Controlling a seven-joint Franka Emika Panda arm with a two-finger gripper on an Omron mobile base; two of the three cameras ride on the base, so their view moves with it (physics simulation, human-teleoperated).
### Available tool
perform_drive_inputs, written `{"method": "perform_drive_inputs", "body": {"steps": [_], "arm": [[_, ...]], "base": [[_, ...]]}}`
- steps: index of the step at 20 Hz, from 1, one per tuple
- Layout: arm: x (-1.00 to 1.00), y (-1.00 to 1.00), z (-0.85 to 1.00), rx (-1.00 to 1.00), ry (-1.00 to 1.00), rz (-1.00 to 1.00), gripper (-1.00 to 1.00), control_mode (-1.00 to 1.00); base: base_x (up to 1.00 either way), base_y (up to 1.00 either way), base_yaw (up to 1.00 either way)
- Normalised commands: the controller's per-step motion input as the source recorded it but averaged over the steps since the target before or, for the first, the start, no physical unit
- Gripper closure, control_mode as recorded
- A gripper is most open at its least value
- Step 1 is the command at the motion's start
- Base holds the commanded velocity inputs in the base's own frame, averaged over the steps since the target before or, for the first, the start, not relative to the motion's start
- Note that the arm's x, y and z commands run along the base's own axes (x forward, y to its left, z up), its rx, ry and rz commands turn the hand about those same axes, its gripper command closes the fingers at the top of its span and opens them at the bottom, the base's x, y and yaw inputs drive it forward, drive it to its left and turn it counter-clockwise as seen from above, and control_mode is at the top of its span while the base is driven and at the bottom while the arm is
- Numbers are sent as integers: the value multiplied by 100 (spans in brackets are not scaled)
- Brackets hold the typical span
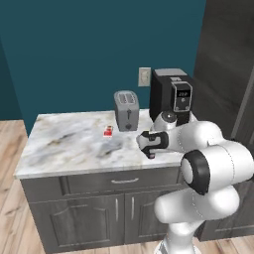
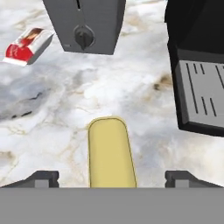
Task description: Restock the canned food cabinet by taking the new fresh canned food from the counter and placing it in the cabinet. Then, take the old canned food from the cabinet and place it on the counter.
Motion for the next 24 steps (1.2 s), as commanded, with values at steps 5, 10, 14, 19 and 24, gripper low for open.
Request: {"method": "perform_drive_inputs", "body": {"steps": [5, 10, 14, 19, 24], "arm": [[-55, 0, 90, 0, 0, -7, -100, -100], [-100, -11, 87, 0, -2, -12, -100, -100], [-100, -23, 62, 0, -3, -10, -100, -100], [-100, -13, 76, 0, 0, -10, -100, -100], [-100, -7, 91, 0, 0, -13, -100, -100]], "base": [[0, 0, 0], [0, 0, 0], [0, 0, 0], [0, 0, 0], [0, 0, 0]]}}
